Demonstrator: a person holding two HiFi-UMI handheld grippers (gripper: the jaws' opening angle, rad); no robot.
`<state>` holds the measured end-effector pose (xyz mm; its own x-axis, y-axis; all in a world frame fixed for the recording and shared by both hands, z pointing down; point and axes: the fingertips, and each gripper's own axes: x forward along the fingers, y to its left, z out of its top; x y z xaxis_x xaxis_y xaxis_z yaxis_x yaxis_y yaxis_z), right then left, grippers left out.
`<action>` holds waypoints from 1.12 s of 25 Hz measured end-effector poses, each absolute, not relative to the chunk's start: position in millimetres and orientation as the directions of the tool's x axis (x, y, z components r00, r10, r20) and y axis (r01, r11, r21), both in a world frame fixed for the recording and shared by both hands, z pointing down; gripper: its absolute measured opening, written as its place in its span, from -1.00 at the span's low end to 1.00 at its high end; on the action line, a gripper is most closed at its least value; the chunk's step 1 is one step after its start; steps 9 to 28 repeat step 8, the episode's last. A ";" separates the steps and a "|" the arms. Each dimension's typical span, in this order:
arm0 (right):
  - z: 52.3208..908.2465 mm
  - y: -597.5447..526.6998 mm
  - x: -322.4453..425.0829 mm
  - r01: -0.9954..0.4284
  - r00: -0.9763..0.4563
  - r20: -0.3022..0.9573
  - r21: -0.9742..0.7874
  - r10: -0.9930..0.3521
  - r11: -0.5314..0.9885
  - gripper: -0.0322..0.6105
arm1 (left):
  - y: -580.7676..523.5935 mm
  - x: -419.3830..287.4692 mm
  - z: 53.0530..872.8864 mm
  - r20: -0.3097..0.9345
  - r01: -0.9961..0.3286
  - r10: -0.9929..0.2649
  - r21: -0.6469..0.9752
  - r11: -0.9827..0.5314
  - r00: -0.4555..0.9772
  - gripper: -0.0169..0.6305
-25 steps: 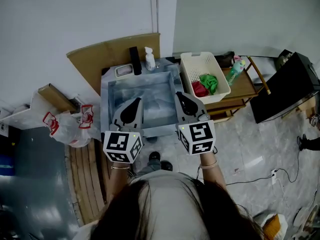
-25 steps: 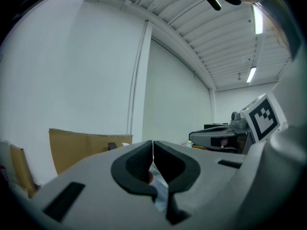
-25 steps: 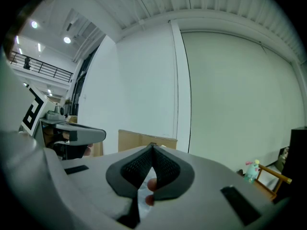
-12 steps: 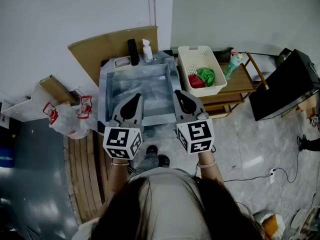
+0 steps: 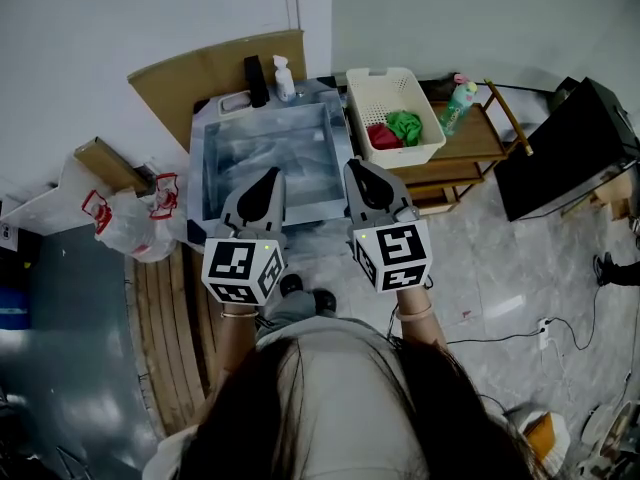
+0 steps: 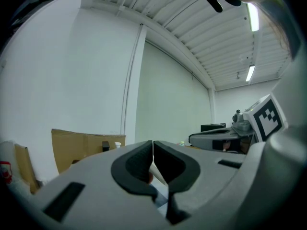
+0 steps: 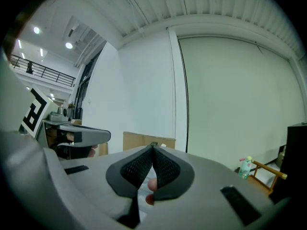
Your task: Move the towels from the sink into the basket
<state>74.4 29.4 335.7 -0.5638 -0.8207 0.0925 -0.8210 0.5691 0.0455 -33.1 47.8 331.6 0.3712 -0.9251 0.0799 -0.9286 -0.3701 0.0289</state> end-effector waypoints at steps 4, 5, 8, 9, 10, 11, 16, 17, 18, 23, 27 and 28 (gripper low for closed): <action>335.5 32.5 78.6 -0.821 -0.564 0.087 0.047 -0.821 0.569 -0.82 | 50.0 -25.3 330.9 0.078 -0.926 -0.923 0.029 -0.376 0.377 -0.91; 334.9 32.9 79.5 -0.821 -0.564 0.086 0.047 -0.821 0.569 -0.82 | 50.5 -23.8 330.4 0.078 -0.926 -0.922 0.029 -0.378 0.379 -0.91; 333.8 35.3 82.1 -0.821 -0.565 0.083 0.044 -0.821 0.569 -0.82 | 53.3 -19.9 329.4 0.081 -0.924 -0.921 0.028 -0.381 0.382 -0.91; 333.8 35.3 82.1 -0.821 -0.565 0.083 0.044 -0.821 0.569 -0.82 | 53.3 -19.9 329.4 0.081 -0.924 -0.921 0.028 -0.381 0.382 -0.91; 333.8 35.3 82.1 -0.821 -0.565 0.083 0.044 -0.821 0.569 -0.82 | 53.3 -19.9 329.4 0.081 -0.924 -0.921 0.028 -0.381 0.382 -0.91; 333.8 35.3 82.1 -0.821 -0.565 0.083 0.044 -0.821 0.569 -0.82 | 53.3 -19.9 329.4 0.081 -0.924 -0.921 0.028 -0.381 0.382 -0.91; 333.8 35.3 82.1 -0.821 -0.565 0.083 0.044 -0.821 0.569 -0.82 | 53.3 -19.9 329.4 0.081 -0.924 -0.921 0.028 -0.381 0.382 -0.91; 333.8 35.3 82.1 -0.821 -0.565 0.083 0.044 -0.821 0.569 -0.82 | 53.3 -19.9 329.4 0.081 -0.924 -0.921 0.028 -0.381 0.382 -0.91; 333.8 35.3 82.1 -0.821 -0.565 0.083 0.044 -0.821 0.569 -0.82 | 53.3 -19.9 329.4 0.081 -0.924 -0.921 0.028 -0.381 0.382 -0.91; 333.8 35.3 82.1 -0.821 -0.565 0.083 0.044 -0.821 0.569 -0.82 | 53.3 -19.9 329.4 0.081 -0.924 -0.921 0.028 -0.381 0.382 -0.91; 333.8 35.3 82.1 -0.821 -0.565 0.083 0.044 -0.821 0.569 -0.82 | 53.3 -19.9 329.4 0.081 -0.924 -0.921 0.028 -0.381 0.382 -0.91; 333.8 35.3 82.1 -0.821 -0.565 0.083 0.044 -0.821 0.569 -0.82 | 53.3 -19.9 329.4 0.081 -0.924 -0.921 0.028 -0.381 0.382 -0.91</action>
